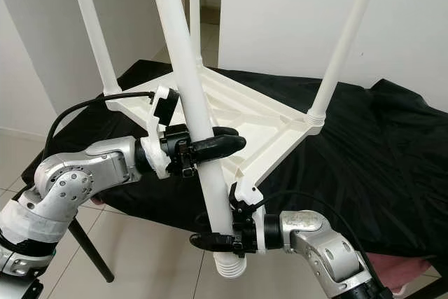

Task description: Building children table

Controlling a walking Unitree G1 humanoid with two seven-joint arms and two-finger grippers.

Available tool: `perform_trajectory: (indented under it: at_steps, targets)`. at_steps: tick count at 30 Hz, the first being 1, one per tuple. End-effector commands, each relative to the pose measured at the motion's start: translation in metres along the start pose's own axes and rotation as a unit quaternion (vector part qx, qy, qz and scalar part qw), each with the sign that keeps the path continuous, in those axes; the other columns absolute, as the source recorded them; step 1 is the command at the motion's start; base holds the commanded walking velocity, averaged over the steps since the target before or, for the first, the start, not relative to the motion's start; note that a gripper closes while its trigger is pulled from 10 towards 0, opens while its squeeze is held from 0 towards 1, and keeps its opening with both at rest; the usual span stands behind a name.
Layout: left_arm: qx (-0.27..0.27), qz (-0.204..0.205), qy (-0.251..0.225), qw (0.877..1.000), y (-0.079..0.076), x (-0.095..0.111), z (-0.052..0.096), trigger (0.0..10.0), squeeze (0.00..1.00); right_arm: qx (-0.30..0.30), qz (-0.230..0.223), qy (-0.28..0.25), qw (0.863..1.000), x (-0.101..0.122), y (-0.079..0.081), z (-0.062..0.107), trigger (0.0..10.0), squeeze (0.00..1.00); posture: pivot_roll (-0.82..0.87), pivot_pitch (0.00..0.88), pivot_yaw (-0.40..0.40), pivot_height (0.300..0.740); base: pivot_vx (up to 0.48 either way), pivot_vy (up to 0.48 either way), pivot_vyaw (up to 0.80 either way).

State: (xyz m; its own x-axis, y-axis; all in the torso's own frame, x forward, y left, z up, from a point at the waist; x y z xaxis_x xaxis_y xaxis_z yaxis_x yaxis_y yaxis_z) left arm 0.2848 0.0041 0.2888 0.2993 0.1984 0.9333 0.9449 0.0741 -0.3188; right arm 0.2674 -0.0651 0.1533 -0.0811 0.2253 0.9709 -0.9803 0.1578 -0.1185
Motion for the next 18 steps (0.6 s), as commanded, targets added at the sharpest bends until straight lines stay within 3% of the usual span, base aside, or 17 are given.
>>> perform_trajectory:
  at_steps: [1,6,7,8,9,13,14,15,18]
  targets:
    - [-0.154,-0.018,0.006,0.988,-0.030,0.010,0.010,0.0,0.00,-0.023,-0.006,-0.001,1.000,-0.003,-0.005,0.002,10.0,0.00,0.00,0.057,-0.003,0.740,0.000,0.000,0.00]
    - [-0.138,-0.028,-0.006,0.990,-0.028,0.015,0.008,0.0,0.00,-0.052,-0.026,-0.019,0.998,0.001,-0.014,0.002,10.0,0.00,0.00,0.056,-0.002,0.740,0.000,0.000,0.00]
    - [-0.120,-0.043,-0.008,0.992,-0.025,0.018,0.006,2.2,0.00,-0.065,-0.029,-0.030,0.997,0.005,-0.018,0.002,10.0,1.00,0.00,0.056,-0.001,0.740,0.000,0.000,0.00]
    - [-0.107,-0.053,-0.010,0.993,-0.023,0.019,0.005,2.2,0.00,-0.073,-0.031,-0.037,0.996,0.007,-0.020,0.003,10.0,1.00,0.00,0.056,-0.001,0.740,0.000,0.000,0.00]
    - [-0.093,-0.057,-0.008,0.994,-0.020,0.021,0.002,10.0,0.00,-0.076,-0.037,-0.044,0.995,0.010,-0.022,0.003,10.0,1.00,0.00,0.057,0.001,0.740,0.000,0.000,0.00]
    - [-0.025,-0.094,-0.007,0.995,-0.008,0.033,-0.006,10.0,0.00,-0.104,-0.015,-0.068,0.992,0.024,-0.030,0.007,10.0,1.00,0.01,0.060,0.001,0.740,0.000,0.000,0.00]
    - [0.008,-0.111,-0.009,0.994,-0.002,0.039,-0.009,10.0,0.00,-0.114,-0.013,-0.077,0.990,0.029,-0.034,0.009,10.0,0.81,0.01,0.060,0.001,0.740,0.000,0.000,0.00]
    - [0.040,-0.126,-0.010,0.991,0.006,0.045,-0.011,10.0,0.00,-0.126,-0.002,-0.082,0.989,0.035,-0.039,0.010,10.0,0.00,0.01,0.062,0.002,0.740,0.000,0.000,0.00]
    - [0.082,-0.142,-0.012,0.986,0.015,0.054,-0.013,10.0,0.00,-0.143,0.014,-0.089,0.986,0.044,-0.045,0.012,10.0,0.00,0.01,0.062,0.004,0.740,0.000,0.000,0.00]
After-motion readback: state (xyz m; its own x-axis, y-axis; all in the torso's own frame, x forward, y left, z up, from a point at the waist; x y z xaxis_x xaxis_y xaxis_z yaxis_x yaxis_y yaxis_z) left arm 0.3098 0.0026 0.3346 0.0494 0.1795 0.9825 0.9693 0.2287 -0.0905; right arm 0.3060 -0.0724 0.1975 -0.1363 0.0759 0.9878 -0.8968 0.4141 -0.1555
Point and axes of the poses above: a point about 5 cm out from each wrist's last joint towards the gripper, its own z axis pointing back from the gripper into the wrist, its own x axis along the axis of the wrist's last joint, y = z × x, the point moved 5 cm from there along -z, pointing out of the wrist towards the gripper, and after that the axes turned 9 degrees about z, right-handed, at the moved point
